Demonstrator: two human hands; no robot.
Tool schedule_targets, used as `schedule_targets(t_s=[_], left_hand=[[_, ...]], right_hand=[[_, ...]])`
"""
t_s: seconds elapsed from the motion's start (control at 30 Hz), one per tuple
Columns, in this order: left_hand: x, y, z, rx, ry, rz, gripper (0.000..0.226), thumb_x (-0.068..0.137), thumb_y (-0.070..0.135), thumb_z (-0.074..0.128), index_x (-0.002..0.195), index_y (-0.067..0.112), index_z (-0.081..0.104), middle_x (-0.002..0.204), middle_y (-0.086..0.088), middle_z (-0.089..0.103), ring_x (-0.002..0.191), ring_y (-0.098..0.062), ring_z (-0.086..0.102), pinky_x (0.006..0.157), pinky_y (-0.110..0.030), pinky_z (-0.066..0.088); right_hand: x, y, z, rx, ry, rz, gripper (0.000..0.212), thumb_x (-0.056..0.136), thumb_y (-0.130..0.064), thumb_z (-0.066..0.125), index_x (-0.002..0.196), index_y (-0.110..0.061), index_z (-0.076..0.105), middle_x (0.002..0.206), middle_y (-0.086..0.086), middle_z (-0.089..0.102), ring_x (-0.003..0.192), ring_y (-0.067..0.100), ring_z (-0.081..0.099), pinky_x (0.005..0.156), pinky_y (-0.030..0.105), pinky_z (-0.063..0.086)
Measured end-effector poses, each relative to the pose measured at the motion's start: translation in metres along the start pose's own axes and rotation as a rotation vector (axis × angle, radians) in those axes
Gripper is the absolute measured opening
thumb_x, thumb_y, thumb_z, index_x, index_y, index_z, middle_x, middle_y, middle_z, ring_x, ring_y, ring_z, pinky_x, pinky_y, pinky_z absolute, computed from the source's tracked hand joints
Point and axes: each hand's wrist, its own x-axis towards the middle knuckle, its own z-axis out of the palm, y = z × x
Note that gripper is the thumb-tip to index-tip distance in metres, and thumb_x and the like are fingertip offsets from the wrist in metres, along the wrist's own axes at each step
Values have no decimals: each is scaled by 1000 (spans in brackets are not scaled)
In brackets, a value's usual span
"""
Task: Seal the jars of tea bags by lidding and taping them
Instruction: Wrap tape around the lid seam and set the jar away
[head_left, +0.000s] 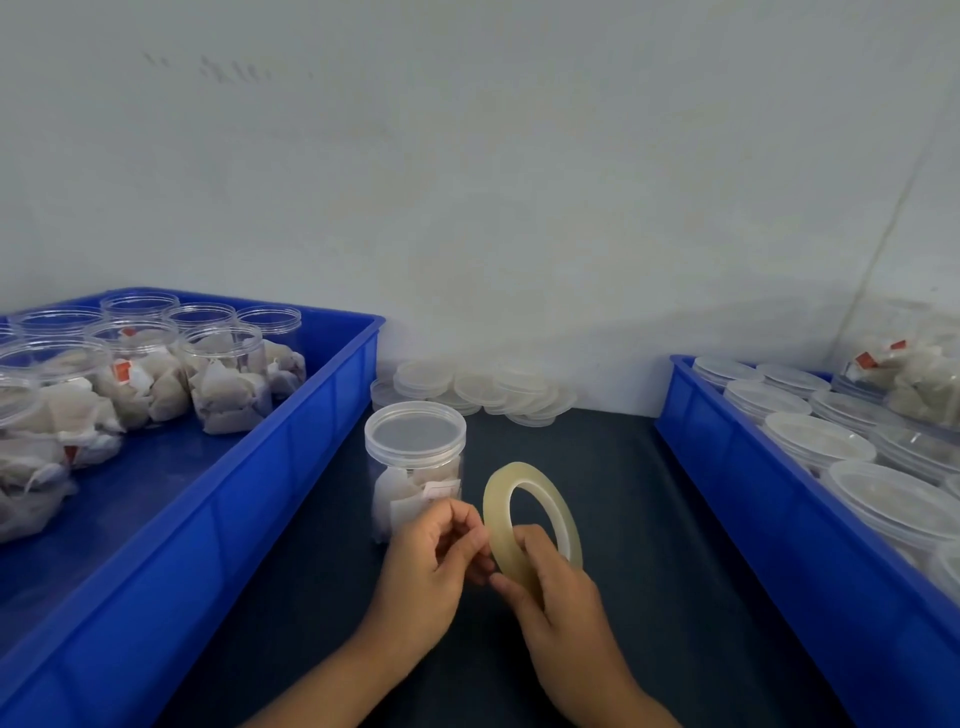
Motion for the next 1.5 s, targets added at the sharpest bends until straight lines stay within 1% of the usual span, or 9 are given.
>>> schedule_targets(t_s=[0.13, 0.3, 0.5, 0.63, 0.73, 1.03, 1.3, 1.4, 1.5], left_hand=[[0, -1, 1, 96, -2, 34, 16, 96, 3, 54, 84, 13, 59, 77, 3, 67, 73, -6, 65, 65, -15, 52], [1, -3, 1, 305, 14, 197, 27, 95, 8, 56, 81, 30, 50, 78, 9, 62, 80, -4, 62, 73, -21, 53], [1, -3, -2, 559, -5, 450, 28, 91, 10, 64, 85, 31, 46, 80, 20, 54, 80, 3, 56, 72, -7, 45], [2, 1, -2, 442, 36, 468, 8, 92, 42, 49, 92, 36, 44, 87, 19, 57, 84, 2, 59, 71, -9, 48], [1, 3, -5, 335, 54, 420, 24, 81, 54, 55, 98, 39, 45, 92, 18, 59, 91, 0, 62, 72, -11, 51], [4, 0, -7, 488, 43, 494, 20, 80, 9, 75, 82, 22, 60, 84, 16, 62, 81, 1, 59, 72, -16, 51], [3, 9, -7, 491, 13, 598, 12, 83, 21, 74, 79, 17, 63, 78, 14, 62, 73, 0, 58, 65, -16, 50], [5, 9, -7, 461, 20, 559, 13, 81, 23, 75, 78, 18, 64, 78, 15, 62, 73, 0, 58, 64, -15, 49], [7, 6, -11, 466, 77, 507, 16, 77, 12, 79, 78, 17, 65, 77, 14, 64, 72, -2, 60, 64, -18, 50]], right_hand=[[0, -3, 0, -1, -9, -4, 16, 94, -17, 58, 104, -30, 54, 93, -19, 62, 86, 9, 59, 74, 26, 51], [1, -3, 1, -13, 3, 47, 14, 95, -21, 58, 104, -31, 53, 87, -10, 62, 84, 6, 59, 68, 20, 47], [2, -2, 1, -33, 46, 83, 13, 95, -23, 58, 102, -30, 52, 84, -2, 61, 79, 11, 58, 71, 27, 50], [1, -2, 0, -2, 85, 65, 13, 95, -24, 58, 105, -30, 52, 81, 0, 60, 77, 12, 57, 66, 27, 48], [0, -3, -1, 36, 83, 47, 13, 95, -24, 58, 104, -32, 54, 83, -5, 61, 74, 11, 58, 63, 24, 47], [0, -1, 0, 34, 31, 43, 16, 93, -26, 61, 98, -39, 54, 87, -16, 61, 74, 10, 59, 63, 24, 47], [14, -1, -10, 168, 113, 176, 7, 87, -30, 67, 92, -31, 62, 75, -2, 68, 65, 12, 63, 70, 43, 55], [18, 3, -16, 104, 117, 198, 36, 86, -32, 69, 113, -40, 47, 80, 1, 66, 67, 14, 62, 69, 38, 55], [14, 5, -21, -75, 13, 7, 56, 90, -29, 64, 127, -58, 34, 95, -16, 62, 88, 0, 59, 73, 15, 49]])
